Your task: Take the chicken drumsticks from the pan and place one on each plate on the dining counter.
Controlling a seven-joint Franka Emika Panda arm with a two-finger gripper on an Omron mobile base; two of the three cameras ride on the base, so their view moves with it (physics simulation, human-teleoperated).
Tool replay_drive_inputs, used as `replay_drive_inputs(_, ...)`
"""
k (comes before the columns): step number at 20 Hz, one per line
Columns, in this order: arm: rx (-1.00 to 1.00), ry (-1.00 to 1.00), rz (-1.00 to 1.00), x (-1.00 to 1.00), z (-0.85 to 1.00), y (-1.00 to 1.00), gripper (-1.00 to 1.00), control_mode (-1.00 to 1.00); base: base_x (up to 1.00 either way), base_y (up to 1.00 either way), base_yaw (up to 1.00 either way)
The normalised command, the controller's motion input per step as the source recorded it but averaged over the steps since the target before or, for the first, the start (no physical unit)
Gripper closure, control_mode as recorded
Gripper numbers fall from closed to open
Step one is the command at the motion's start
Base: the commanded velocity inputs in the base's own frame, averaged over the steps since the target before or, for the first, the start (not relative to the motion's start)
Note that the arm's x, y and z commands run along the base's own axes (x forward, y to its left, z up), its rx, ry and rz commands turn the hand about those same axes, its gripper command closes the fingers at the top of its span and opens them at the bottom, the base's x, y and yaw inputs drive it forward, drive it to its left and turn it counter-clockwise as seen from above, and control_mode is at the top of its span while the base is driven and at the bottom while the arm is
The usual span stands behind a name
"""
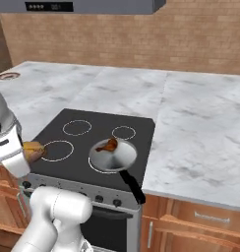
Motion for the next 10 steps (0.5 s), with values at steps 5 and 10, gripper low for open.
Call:
replay_drive_inputs(5,0.00,0.00,0.00,0.00,0.00,0.00,1.00,1.00,-0.31,1.00,0.35)
replay_drive_inputs(10,0.00,0.00,0.00,0.00,0.00,0.00,1.00,1.00,-0.11,1.00,0.31)
